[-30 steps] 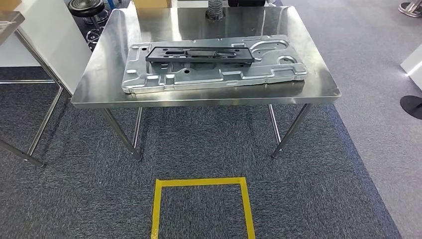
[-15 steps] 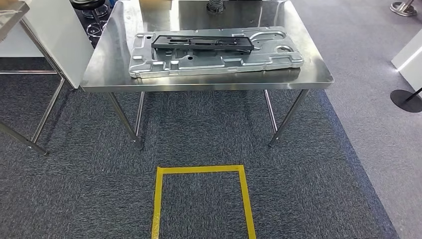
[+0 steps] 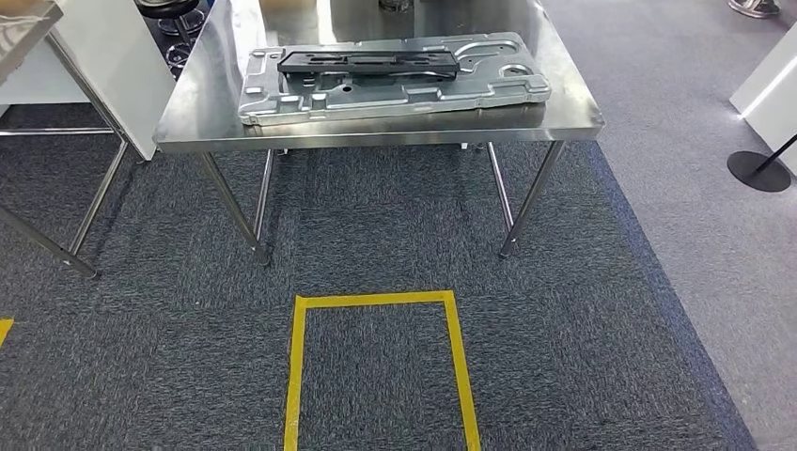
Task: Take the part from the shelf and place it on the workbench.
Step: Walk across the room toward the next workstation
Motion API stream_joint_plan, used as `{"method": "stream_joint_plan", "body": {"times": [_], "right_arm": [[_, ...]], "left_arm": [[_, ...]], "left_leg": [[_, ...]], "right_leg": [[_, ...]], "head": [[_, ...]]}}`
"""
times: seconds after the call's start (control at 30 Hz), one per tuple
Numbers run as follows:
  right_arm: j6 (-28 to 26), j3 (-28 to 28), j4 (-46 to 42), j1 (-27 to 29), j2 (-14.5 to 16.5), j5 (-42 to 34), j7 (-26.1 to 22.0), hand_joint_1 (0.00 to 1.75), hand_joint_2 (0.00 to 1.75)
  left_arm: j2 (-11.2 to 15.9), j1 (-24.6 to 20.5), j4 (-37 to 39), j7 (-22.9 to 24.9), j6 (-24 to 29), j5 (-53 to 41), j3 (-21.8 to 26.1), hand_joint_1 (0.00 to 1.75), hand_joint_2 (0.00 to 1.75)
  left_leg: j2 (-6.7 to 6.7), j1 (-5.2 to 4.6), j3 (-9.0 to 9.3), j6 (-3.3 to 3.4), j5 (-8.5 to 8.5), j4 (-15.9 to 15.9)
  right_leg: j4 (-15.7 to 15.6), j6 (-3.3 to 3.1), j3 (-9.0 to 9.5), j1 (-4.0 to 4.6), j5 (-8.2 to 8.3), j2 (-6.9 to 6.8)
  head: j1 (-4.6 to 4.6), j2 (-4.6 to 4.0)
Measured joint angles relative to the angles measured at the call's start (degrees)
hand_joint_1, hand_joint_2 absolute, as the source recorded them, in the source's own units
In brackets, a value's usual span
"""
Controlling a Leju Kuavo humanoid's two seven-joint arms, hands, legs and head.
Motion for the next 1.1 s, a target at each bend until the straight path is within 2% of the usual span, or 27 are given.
{"method": "stream_joint_plan", "body": {"times": [0.03,0.07,0.13,0.17,0.2,0.23,0.3,0.33,0.37,0.4,0.47,0.5,0.53,0.6,0.67,0.73,0.8,0.87,0.9,0.93,1.03,1.1], "right_arm": [[0.2,0.0,0.0,0.0,0.0,-0.2,0.0,0.0,0.0],[0.4,0.0,0.0,0.0,0.0,-0.4,0.0,0.0,0.0],[0.7,0.0,0.0,0.0,-0.1,-0.9,0.2,0.0,0.0],[0.9,-0.1,0.0,0.0,-0.2,-1.2,0.3,0.0,0.0],[1.2,-0.1,0.0,0.1,-0.2,-1.4,0.4,0.0,0.0],[1.5,-0.1,0.0,0.1,-0.3,-1.6,0.4,0.0,0.0],[2.2,-0.3,0.1,0.2,-0.3,-1.8,0.3,0.0,0.0],[2.6,-0.5,0.1,0.3,-0.3,-1.9,0.1,0.0,0.0],[3.0,-0.6,0.1,0.3,-0.3,-2.1,-0.1,0.0,0.0],[3.5,-0.8,0.1,0.3,-0.3,-2.4,-0.3,0.0,0.44],[4.4,-1.2,0.1,0.4,-0.4,-2.9,-0.9,0.0,1.31],[4.9,-1.4,0.1,0.4,-0.4,-3.0,-1.3,0.0,1.75],[5.3,-1.6,0.1,0.4,-0.5,-3.1,-1.6,0.0,1.75],[5.8,-1.8,0.1,0.4,-0.6,-3.4,-2.2,0.0,1.75],[6.1,-2.1,0.1,0.4,-0.6,-3.6,-2.5,0.0,1.75],[6.2,-2.4,0.1,0.4,-0.6,-3.8,-2.6,0.0,1.75],[6.3,-2.7,0.1,0.4,-0.6,-4.0,-2.5,0.0,1.75],[6.3,-3.0,0.1,0.4,-0.6,-4.3,-2.5,0.0,0.87],[6.4,-3.2,0.1,0.4,-0.6,-4.5,-2.6,0.0,0.44],[6.4,-3.4,0.1,0.4,-0.6,-4.8,-2.8,0.0,0.44],[6.6,-4.1,0.1,0.4,-0.6,-5.3,-3.4,0.0,1.75],[6.7,-4.4,0.1,0.4,-0.6,-5.5,-3.9,0.0,1.75]], "left_arm": [[0.0,-0.1,0.0,0.3,0.1,0.1,0.0,0.0,0.0],[0.0,-0.2,0.0,0.7,0.3,0.1,0.1,0.0,0.0],[-0.1,-0.1,0.0,1.5,0.6,0.2,0.3,0.0,0.0],[-0.1,-0.1,0.0,1.8,0.7,0.3,0.3,0.0,0.0],[-0.2,-0.1,0.0,2.1,0.8,0.3,0.4,0.0,0.0],[-0.3,-0.2,0.0,2.2,0.8,0.3,0.4,0.0,0.0],[-0.3,-0.1,0.0,2.5,0.8,0.2,0.5,0.0,0.0],[-0.3,-0.1,0.0,2.6,0.9,0.2,0.5,0.0,0.0],[-0.3,0.0,0.0,2.7,0.9,0.2,0.5,0.0,0.0],[-0.3,0.0,0.0,2.8,0.9,0.1,0.5,0.0,0.0],[-0.4,0.0,0.0,2.8,0.9,0.1,0.5,0.0,0.0],[-0.4,-0.1,0.0,2.8,0.9,0.1,0.5,0.0,0.44],[-0.4,-0.1,0.0,2.7,0.9,0.1,0.5,0.0,0.87],[-0.4,-0.2,0.0,2.5,1.0,0.1,0.5,0.0,1.75],[-0.4,-0.2,0.0,2.3,1.0,0.1,0.5,0.0,1.75],[-0.5,-0.2,0.0,2.0,1.1,0.0,0.5,0.0,1.75],[-0.5,-0.2,0.0,2.0,1.2,-0.3,0.5,0.0,1.75],[-0.5,-0.2,0.0,2.0,1.5,-0.6,0.5,0.0,1.75],[-0.5,-0.2,0.0,2.1,1.6,-0.7,0.5,0.0,1.75],[-0.5,-0.2,0.0,2.2,1.6,-0.8,0.5,0.0,1.75],[-0.5,-0.2,0.0,2.4,0.7,-0.7,0.5,0.0,1.75],[-0.5,-0.2,0.0,2.5,-0.1,-0.4,0.5,0.0,1.75]], "left_leg": [[0.01,-0.11,1.97,0.35,-1.19,-3.2],[0.03,-0.25,2.97,0.68,-2.24,-5.2],[0.09,-0.23,2.78,1.47,-2.09,-6.0],[0.14,-0.16,2.53,1.86,-1.66,-6.1],[0.18,-0.04,2.21,2.21,-1.18,-6.2],[0.22,0.03,1.8,2.46,-0.73,-6.3],[0.22,0.02,0.95,2.57,-0.15,-6.2],[0.21,0.04,0.6,2.47,0.06,-6.1],[0.21,0.07,0.34,2.35,0.22,-6.0],[0.2,0.11,0.18,2.22,0.32,-5.9],[0.2,0.12,0.08,1.9,0.43,-5.7],[0.2,0.04,-0.03,1.67,0.48,-5.6],[0.2,-0.05,-0.19,1.38,0.56,-5.5],[0.21,-0.1,-0.51,0.72,0.76,-5.4],[0.16,-0.03,-0.68,0.18,0.58,-5.3],[0.1,-0.02,-0.72,0.66,0.52,-5.5],[0.08,0.14,-0.63,0.68,0.95,-5.9],[0.06,0.29,-0.62,-0.04,1.16,-6.0],[0.06,0.32,-0.6,-0.07,1.17,-6.1],[0.06,0.34,-0.6,-0.15,1.21,-6.1],[0.06,0.41,-0.6,-0.32,1.32,-6.1],[0.06,0.42,-0.6,-0.38,1.36,-6.1]], "right_leg": [[0.5,0.27,-0.45,0.06,0.21,-0.04],[0.8,0.57,-0.71,0.05,0.45,-0.09],[1.0,1.25,-0.94,-0.07,0.8,-0.07],[1.7,1.63,-1.27,-0.2,0.25,0.08],[3.3,2.0,-1.95,-0.35,-1.05,0.24],[6.1,2.38,-3.05,-0.61,-3.06,0.42],[13.0,3.03,-5.56,-1.05,-7.25,0.52],[15.3,3.27,-6.1,-1.25,-8.22,0.53],[15.7,3.43,-5.69,-1.42,-8.11,0.52],[13.8,3.47,-4.22,-1.56,-6.96,0.52],[6.2,3.2,0.44,-1.64,-3.84,0.52],[2.8,2.88,2.23,-1.53,-2.87,0.53],[0.8,2.56,3.2,-1.4,-2.48,0.54],[-0.2,1.9,3.21,-1.11,-2.55,0.54],[-0.6,1.26,3.26,-1.19,-2.27,0.49],[-0.9,0.89,3.35,-1.08,-2.08,0.49],[-0.6,0.78,3.19,-0.71,-2.16,0.55],[-0.5,0.61,3.1,-0.58,-2.16,0.58],[-0.5,0.55,3.07,-0.55,-2.13,0.58],[-0.4,0.5,3.06,-0.52,-2.12,0.58],[-0.4,0.42,3.04,-0.46,-2.1,0.57],[-0.3,0.41,3.04,-0.46,-2.1,0.57]], "head": [[0.02,0.0],[0.03,0.0],[0.02,0.0],[0.09,0.0],[0.18,0.0],[0.26,0.0],[0.4,0.0],[0.4,-0.01],[0.41,-0.01],[0.4,0.0],[0.4,0.0],[0.39,-0.01],[0.37,-0.01],[0.34,-0.01],[0.3,0.0],[0.12,0.0],[0.02,0.0],[0.03,0.01],[0.05,0.0],[0.04,0.0],[0.04,0.01],[0.05,0.0]]}}
